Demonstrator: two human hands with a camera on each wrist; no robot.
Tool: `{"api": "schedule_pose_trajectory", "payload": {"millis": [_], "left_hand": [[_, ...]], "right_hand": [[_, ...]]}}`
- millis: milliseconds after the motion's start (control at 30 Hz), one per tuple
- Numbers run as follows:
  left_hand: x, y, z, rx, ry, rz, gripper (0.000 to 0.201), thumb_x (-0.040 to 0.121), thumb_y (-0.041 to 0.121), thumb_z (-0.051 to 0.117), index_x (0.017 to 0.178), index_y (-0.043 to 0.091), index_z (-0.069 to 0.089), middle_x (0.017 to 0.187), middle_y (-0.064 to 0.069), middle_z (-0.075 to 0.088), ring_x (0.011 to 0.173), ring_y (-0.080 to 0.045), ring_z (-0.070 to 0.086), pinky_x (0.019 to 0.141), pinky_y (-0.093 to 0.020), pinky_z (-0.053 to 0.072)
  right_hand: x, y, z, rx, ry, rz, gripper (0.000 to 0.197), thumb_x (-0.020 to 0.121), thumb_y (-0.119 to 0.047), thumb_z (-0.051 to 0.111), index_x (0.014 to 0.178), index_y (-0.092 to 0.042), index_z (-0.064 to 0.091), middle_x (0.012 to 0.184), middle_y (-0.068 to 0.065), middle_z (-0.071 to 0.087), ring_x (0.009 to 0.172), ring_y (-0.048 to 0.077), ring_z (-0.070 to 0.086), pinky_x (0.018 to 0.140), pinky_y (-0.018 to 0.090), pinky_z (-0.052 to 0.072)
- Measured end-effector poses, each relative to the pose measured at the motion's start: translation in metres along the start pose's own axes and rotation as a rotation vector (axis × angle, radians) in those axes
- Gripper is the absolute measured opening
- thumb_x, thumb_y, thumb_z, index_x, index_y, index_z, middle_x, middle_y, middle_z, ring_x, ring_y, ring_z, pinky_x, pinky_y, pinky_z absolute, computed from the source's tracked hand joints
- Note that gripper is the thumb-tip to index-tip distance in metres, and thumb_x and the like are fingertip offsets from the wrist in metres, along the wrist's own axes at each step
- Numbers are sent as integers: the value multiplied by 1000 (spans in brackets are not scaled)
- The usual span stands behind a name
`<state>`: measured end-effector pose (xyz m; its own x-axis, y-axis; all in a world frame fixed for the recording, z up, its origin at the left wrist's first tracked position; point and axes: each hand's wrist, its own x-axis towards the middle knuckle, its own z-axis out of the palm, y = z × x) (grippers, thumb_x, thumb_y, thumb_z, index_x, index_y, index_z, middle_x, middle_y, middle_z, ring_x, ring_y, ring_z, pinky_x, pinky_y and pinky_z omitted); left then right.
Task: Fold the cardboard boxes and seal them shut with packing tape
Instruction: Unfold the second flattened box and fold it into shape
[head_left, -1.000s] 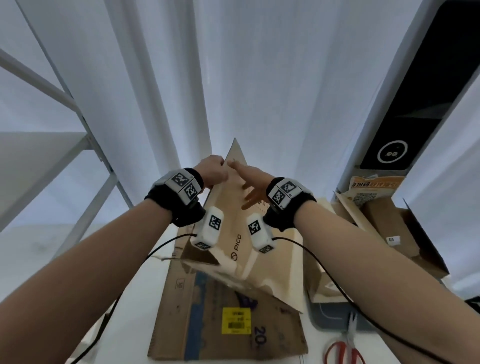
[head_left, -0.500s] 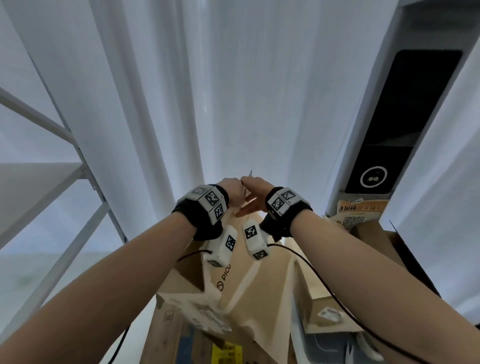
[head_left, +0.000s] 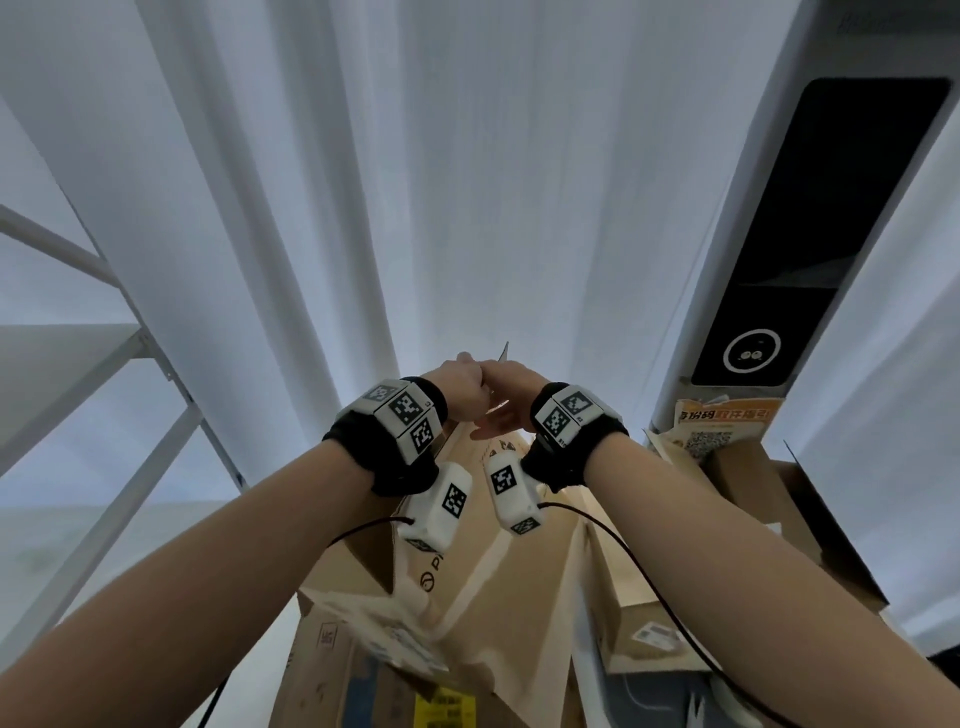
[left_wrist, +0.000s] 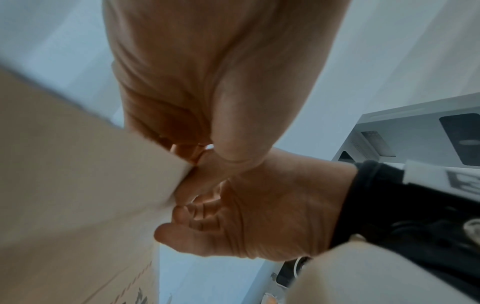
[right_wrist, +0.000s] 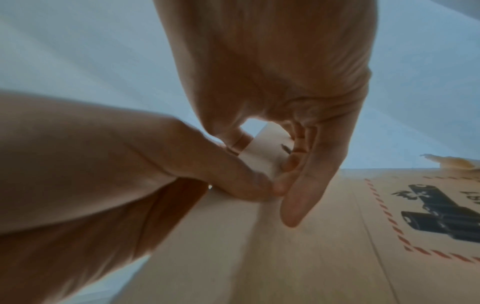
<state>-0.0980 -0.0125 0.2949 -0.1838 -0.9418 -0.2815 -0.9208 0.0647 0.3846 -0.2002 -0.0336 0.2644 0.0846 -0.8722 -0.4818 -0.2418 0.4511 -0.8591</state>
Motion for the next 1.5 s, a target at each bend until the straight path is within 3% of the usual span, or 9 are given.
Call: {"api": "schedule_pose_trajectory", "payload": {"millis": [233, 400, 533, 633, 867, 1033, 1233, 1367, 1500], "left_hand": [[-9, -14, -11, -187, -154, 3, 43, 91, 8, 59, 129, 6, 39, 112, -17, 66, 97, -34, 70, 84, -46, 60], [-20, -15, -14, -170, -266, 21, 54, 94, 14, 62, 142, 12, 36, 111, -12, 67, 87, -28, 74, 73, -42, 63], [-20, -26, -21, -210, -272, 25, 40, 99, 21, 58, 137, 10, 47, 111, -12, 68, 89, -27, 73, 65, -36, 62], [-14, -45, -22, -224, -232, 7, 35, 101, 24, 55, 132, 8, 52, 111, -12, 69, 95, -27, 71, 76, -39, 62], [-24, -122, -21, -115, -411, 29, 80, 62, 83, 65, 123, 31, 62, 118, 10, 69, 108, -9, 66, 97, -36, 48], [-37, -159, -8, -61, -652, -54, 62, 61, 43, 90, 118, 30, 69, 118, 4, 70, 112, -16, 65, 99, -34, 51], [-36, -166, -8, 60, -532, -55, 33, 76, -2, 76, 89, 28, 79, 99, 1, 77, 104, -21, 68, 92, -26, 52], [-40, -158, -8, 147, -434, -39, 32, 78, -1, 73, 88, 29, 80, 87, 9, 77, 100, -15, 68, 92, -26, 50], [-49, -138, -28, 229, -379, -17, 35, 77, 1, 75, 78, 36, 78, 78, 15, 75, 93, -6, 66, 87, -24, 48]], "right_hand": [[7, 1, 11, -8, 40, -39, 22, 92, -6, 54, 109, 7, 56, 83, 16, 63, 56, 26, 68, 75, 49, 62], [18, 26, 4, 107, 137, -34, 32, 86, 8, 42, 117, 7, 52, 88, 21, 62, 63, 30, 66, 47, 34, 56], [29, 47, -12, 252, 237, -5, 22, 90, 3, 49, 111, -2, 55, 88, 14, 62, 73, 25, 63, 67, 38, 59], [29, 57, -19, 259, 252, -1, 17, 86, 2, 49, 100, -5, 56, 80, 11, 58, 70, 23, 59, 63, 34, 56], [30, 74, -20, 328, 289, -7, 20, 84, 0, 50, 101, -8, 55, 82, 10, 57, 70, 22, 56, 57, 29, 50], [33, 74, -11, 359, 342, -44, 31, 81, -7, 53, 110, -12, 60, 97, 10, 63, 81, 25, 61, 63, 32, 55], [40, 79, -2, 382, 421, -90, 30, 84, -12, 47, 111, -16, 59, 111, 8, 64, 90, 25, 63, 78, 39, 57], [38, 83, 1, 416, 411, -104, 47, 90, -10, 40, 135, -18, 50, 124, 8, 62, 101, 26, 63, 82, 39, 56], [22, 74, -3, 490, 384, -193, 37, 96, -5, 39, 127, -16, 54, 111, 7, 65, 82, 19, 61, 64, 28, 55]]}}
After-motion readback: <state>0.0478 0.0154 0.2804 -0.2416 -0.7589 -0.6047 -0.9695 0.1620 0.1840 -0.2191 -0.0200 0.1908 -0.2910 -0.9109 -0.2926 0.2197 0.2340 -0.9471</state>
